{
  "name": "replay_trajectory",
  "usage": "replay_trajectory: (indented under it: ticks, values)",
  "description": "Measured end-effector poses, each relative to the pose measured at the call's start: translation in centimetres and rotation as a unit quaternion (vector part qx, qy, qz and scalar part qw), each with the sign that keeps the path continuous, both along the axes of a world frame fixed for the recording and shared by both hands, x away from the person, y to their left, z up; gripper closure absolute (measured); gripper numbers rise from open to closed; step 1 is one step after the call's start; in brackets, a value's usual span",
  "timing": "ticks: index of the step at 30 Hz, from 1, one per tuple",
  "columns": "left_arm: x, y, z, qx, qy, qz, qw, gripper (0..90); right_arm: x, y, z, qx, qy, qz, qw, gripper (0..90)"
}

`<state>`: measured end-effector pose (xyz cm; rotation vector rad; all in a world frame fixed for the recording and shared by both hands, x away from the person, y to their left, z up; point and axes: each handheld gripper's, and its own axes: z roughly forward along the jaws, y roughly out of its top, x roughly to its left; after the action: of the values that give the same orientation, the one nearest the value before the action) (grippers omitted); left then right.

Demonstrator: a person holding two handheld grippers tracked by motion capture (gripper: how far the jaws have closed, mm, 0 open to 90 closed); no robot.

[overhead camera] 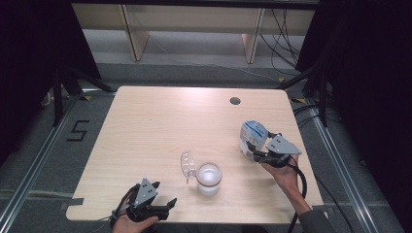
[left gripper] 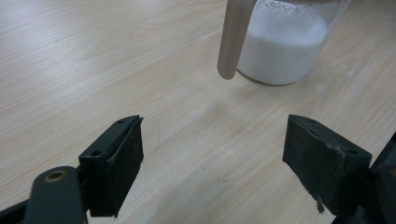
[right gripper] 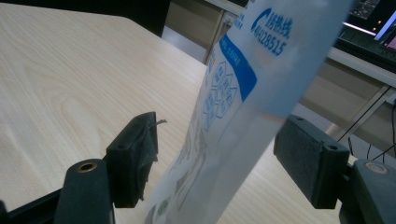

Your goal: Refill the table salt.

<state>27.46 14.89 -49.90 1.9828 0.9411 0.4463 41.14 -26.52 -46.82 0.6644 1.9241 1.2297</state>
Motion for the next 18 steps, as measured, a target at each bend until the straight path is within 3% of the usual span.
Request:
replay_trajectory:
  ticks: [2, 5, 10, 12, 14, 15, 18]
  values:
    - [0.0, 0.0, 0.0, -0.002, 0.0, 0.002, 1.0, 19.5, -0.2, 0.0, 0.1, 0.002, -0.002, -0.003, 1.0, 31.3]
    - [0.0, -0.1, 0.0, -0.003, -0.001, 0.002, 1.0, 19.5, -1.2, -0.2, 0.3, 0.009, 0.014, -0.012, 0.9998, 31.3]
    - [0.0, 0.0, 0.0, -0.001, 0.0, 0.001, 1.0, 19.5, -2.1, -0.6, 0.3, 0.0, 0.033, -0.024, 0.9992, 30.2]
    - [0.0, 0.0, 0.0, -0.002, -0.001, 0.001, 1.0, 19.5, -2.6, -0.9, 0.3, 0.014, 0.052, -0.029, 0.9981, 30.1]
    - [0.0, 0.1, 0.1, 0.004, 0.0, -0.002, 1.0, 19.5, -2.7, -1.2, 0.3, 0.012, 0.049, -0.032, 0.9982, 29.9]
    - [0.0, 0.1, 0.1, 0.007, 0.001, -0.004, 1.0, 19.5, -3.3, -1.4, 0.3, 0.023, 0.071, -0.034, 0.9966, 29.8]
    - [0.1, 0.2, 0.1, 0.01, -0.001, -0.001, 0.9999, 19.5, -4.0, -1.8, 0.3, 0.02, 0.061, -0.045, 0.9969, 29.3]
